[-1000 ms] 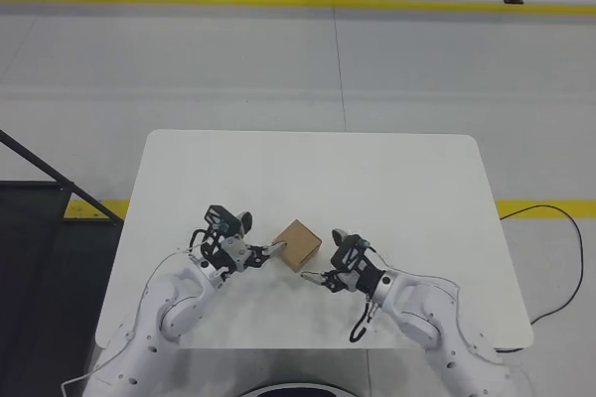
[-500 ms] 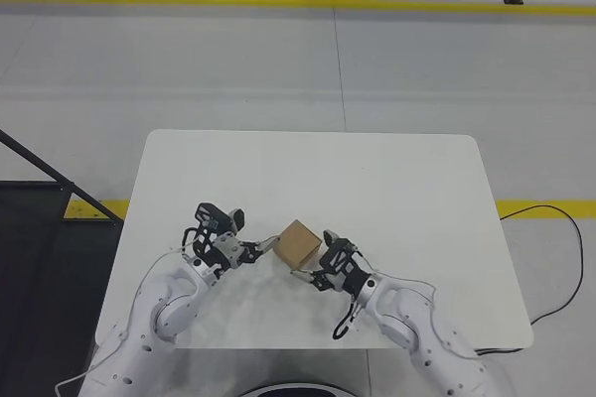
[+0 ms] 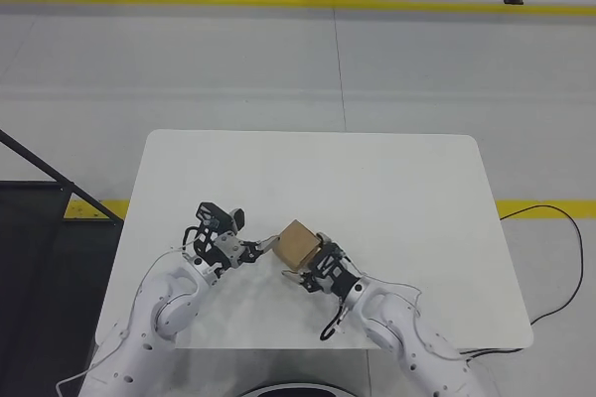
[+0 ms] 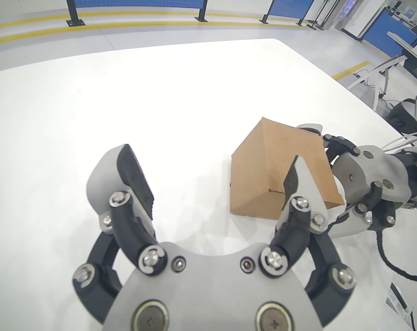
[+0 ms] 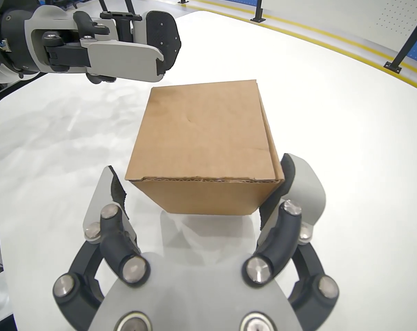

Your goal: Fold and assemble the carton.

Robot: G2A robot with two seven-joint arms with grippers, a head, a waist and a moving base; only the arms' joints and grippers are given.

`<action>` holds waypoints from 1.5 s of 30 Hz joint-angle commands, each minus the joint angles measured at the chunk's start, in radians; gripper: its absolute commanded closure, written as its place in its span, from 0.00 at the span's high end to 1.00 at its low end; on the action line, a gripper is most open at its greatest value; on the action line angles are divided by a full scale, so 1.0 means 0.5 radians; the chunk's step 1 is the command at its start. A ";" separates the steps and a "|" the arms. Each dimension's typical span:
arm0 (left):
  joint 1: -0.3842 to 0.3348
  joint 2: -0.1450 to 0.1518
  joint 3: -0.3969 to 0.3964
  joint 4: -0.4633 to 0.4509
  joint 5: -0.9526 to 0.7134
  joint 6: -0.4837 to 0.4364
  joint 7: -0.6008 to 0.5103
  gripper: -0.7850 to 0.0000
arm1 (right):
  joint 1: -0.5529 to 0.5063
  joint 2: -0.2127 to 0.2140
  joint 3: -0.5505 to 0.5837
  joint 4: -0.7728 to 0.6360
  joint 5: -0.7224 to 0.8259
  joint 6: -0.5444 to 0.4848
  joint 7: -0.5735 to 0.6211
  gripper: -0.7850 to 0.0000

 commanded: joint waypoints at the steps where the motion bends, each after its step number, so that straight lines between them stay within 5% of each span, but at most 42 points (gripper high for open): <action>1: -0.001 0.000 -0.002 0.003 -0.002 0.000 0.006 1.00 | -0.001 -0.006 -0.003 0.009 0.004 0.014 -0.019 1.00; 7: -0.002 -0.001 -0.004 0.006 -0.002 0.003 0.020 1.00 | 0.011 -0.022 0.002 0.041 0.029 0.016 -0.012 0.76; 9: -0.002 -0.001 -0.006 0.007 -0.001 0.000 0.022 1.00 | 0.015 -0.027 0.001 0.049 0.028 0.025 -0.009 0.49; 10: -0.003 -0.001 -0.008 0.008 -0.001 -0.001 0.022 1.00 | 0.016 -0.030 0.001 0.052 0.030 0.026 -0.009 0.47; 29: 0.020 0.005 -0.069 -0.016 -0.026 0.005 0.053 1.00 | -0.069 -0.015 0.158 -0.049 0.018 -0.087 -0.066 0.45; 45: 0.079 0.018 -0.127 -0.036 -0.042 -0.065 0.021 1.00 | -0.402 0.128 0.679 -0.495 0.171 -0.791 -0.135 0.45</action>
